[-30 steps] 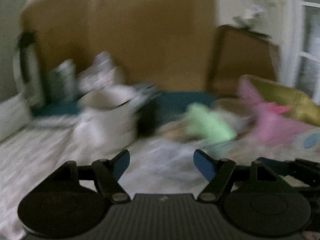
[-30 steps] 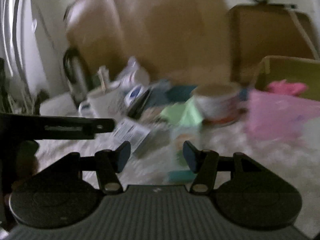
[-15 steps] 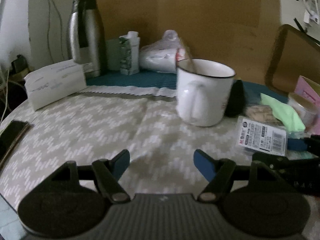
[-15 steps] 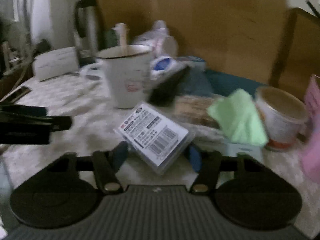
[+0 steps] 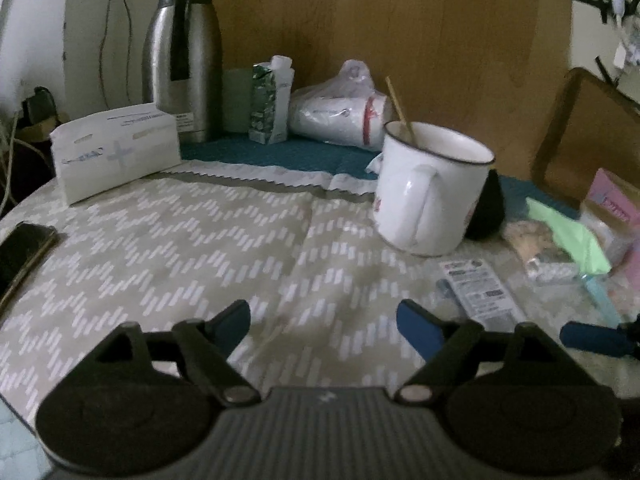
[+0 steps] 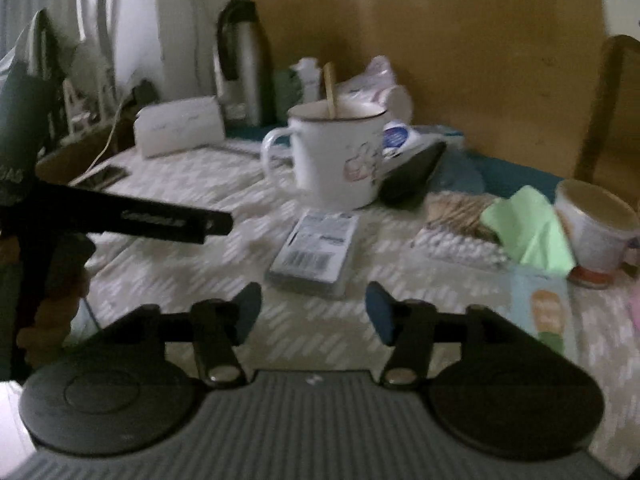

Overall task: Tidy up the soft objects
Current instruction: 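Move the left gripper to the white barcode package on the cloth, then grasp the white barcode package with the left gripper and drop it into the tin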

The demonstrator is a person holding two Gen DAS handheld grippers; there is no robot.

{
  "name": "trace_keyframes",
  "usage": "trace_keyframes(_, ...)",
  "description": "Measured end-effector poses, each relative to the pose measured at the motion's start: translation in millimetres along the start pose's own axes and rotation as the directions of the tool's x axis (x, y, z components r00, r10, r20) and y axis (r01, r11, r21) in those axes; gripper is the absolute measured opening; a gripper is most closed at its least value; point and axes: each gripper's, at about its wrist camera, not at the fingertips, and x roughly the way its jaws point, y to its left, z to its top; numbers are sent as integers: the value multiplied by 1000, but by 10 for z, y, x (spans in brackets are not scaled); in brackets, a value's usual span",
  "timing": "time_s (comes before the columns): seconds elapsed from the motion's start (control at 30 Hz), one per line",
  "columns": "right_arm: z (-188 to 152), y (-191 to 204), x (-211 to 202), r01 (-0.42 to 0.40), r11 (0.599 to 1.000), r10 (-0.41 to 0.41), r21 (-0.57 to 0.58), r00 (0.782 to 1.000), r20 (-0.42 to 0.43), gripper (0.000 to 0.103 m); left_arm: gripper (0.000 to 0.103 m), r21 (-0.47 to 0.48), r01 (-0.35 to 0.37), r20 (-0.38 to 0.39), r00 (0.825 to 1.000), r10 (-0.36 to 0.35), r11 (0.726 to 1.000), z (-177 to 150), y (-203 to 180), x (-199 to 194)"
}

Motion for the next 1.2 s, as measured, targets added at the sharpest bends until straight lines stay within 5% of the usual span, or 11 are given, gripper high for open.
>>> trace_keyframes(0.07,53,3,24,-3,1000,3,11,1000,6,75,85,-7,29,2,1000,-29,1000,34,-3,-26)
trace_keyframes(0.27,166,110,359,-1,999,-1,-42,999,-54,81,87,12,138,1,990,-138,990,165,-167,-46)
trace_keyframes(0.33,156,102,479,6,999,-9,-40,997,-78,80,87,40,143,-8,990,-143,989,182,-264,-14)
trace_keyframes(0.4,140,140,467,29,997,-34,-76,998,-60,64,87,53,155,-24,988,-154,987,180,-338,19)
trace_keyframes(0.63,-47,118,166,-42,999,41,-18,999,-18,64,86,76,202,-68,978,-197,976,88,-498,6)
trace_keyframes(0.73,-89,103,9,-50,998,49,36,999,19,63,78,28,253,-99,963,-249,967,6,-488,-48)
trace_keyframes(0.83,-155,111,-93,-60,998,59,32,998,39,63,54,-53,323,-125,937,-327,945,-68,-493,-69)
trace_keyframes(0.9,-181,103,-141,-21,1000,20,15,998,56,63,48,-84,362,-136,919,-371,928,-56,-548,-74)
trace_keyframes(1.03,-182,-93,-352,44,999,-47,29,990,131,63,43,-53,374,-128,917,-378,926,17,-794,-138)
trace_keyframes(1.2,-77,-504,-745,203,977,-211,58,944,252,63,43,37,442,-90,895,-438,896,287,-1383,-221)
